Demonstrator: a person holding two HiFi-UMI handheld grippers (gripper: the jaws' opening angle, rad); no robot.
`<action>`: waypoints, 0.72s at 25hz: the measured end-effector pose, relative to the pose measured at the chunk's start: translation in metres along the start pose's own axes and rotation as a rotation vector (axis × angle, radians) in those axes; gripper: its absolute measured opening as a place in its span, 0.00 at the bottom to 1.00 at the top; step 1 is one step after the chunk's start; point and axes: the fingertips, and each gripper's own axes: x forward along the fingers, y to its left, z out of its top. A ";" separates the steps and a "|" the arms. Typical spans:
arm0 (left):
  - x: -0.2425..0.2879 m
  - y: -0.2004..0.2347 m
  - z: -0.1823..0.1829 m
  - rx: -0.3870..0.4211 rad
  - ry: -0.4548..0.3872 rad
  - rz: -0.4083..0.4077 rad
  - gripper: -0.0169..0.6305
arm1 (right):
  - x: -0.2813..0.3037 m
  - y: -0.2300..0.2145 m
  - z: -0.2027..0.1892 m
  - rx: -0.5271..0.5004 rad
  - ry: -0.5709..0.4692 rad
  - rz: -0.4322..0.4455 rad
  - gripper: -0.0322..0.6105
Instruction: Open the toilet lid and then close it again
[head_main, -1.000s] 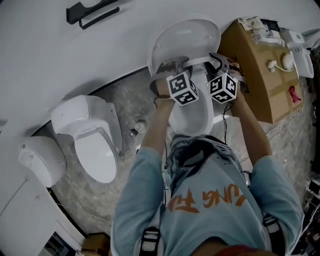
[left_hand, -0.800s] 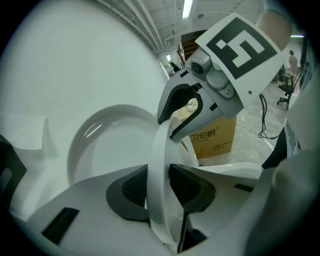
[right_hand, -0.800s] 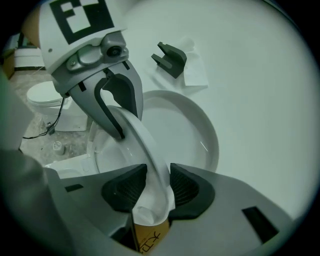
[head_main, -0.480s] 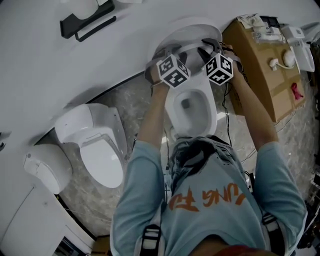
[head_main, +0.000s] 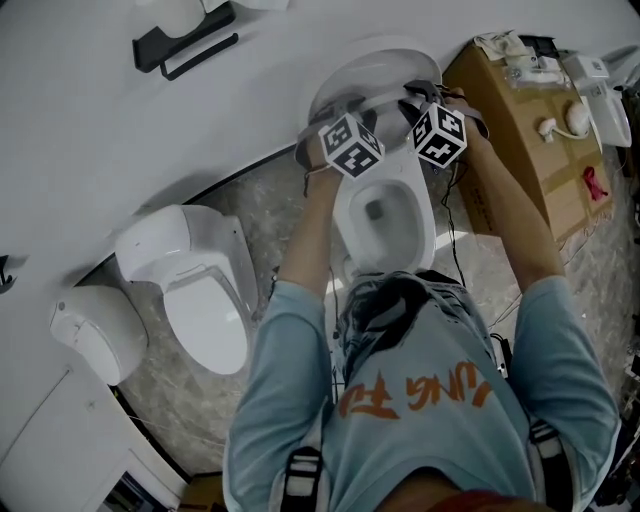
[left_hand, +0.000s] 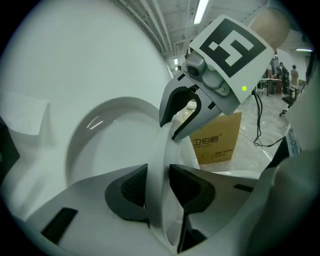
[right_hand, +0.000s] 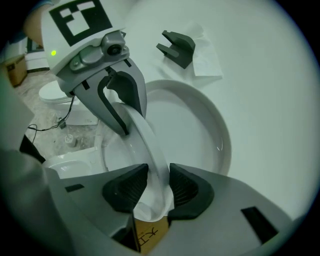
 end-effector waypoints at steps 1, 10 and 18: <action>-0.002 -0.004 0.001 0.001 0.001 0.004 0.22 | -0.004 0.002 -0.001 -0.015 0.003 -0.001 0.28; -0.029 -0.068 0.008 -0.008 0.019 0.001 0.20 | -0.060 0.043 -0.024 -0.046 -0.075 -0.001 0.23; -0.062 -0.158 -0.003 -0.024 0.060 -0.016 0.18 | -0.121 0.121 -0.053 -0.249 -0.111 0.017 0.20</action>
